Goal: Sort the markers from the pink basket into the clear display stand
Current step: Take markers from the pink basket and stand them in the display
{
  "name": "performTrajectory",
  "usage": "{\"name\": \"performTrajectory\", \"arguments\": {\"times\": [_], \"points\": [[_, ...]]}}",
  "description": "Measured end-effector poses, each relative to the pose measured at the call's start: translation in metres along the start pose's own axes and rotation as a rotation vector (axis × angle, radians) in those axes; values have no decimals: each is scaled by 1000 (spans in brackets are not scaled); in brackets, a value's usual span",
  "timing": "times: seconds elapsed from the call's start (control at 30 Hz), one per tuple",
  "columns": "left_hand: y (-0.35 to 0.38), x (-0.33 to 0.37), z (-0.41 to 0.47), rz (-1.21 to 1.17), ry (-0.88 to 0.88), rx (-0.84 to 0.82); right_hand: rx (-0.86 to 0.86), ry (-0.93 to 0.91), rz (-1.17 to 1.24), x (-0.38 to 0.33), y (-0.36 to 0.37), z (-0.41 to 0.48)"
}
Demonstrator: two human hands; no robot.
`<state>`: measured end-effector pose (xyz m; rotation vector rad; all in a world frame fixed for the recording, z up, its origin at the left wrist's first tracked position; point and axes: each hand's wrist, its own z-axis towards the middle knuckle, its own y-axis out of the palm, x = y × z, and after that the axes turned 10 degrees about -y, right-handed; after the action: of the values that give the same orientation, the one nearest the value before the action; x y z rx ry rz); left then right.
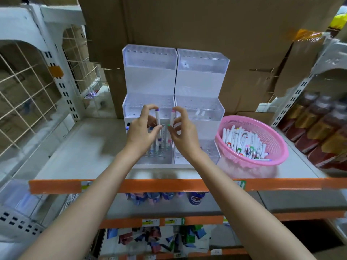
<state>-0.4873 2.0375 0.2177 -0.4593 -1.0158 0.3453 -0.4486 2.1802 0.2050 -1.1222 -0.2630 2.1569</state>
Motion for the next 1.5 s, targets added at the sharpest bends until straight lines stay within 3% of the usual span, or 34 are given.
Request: {"name": "performTrajectory", "arguments": {"times": [0.8, 1.5], "points": [[15, -18, 7, 93, 70, -14, 83, -55, -37, 16, 17, -4], [19, -27, -3, 404, 269, 4, 65, -24, -11, 22, 18, -8]]}}
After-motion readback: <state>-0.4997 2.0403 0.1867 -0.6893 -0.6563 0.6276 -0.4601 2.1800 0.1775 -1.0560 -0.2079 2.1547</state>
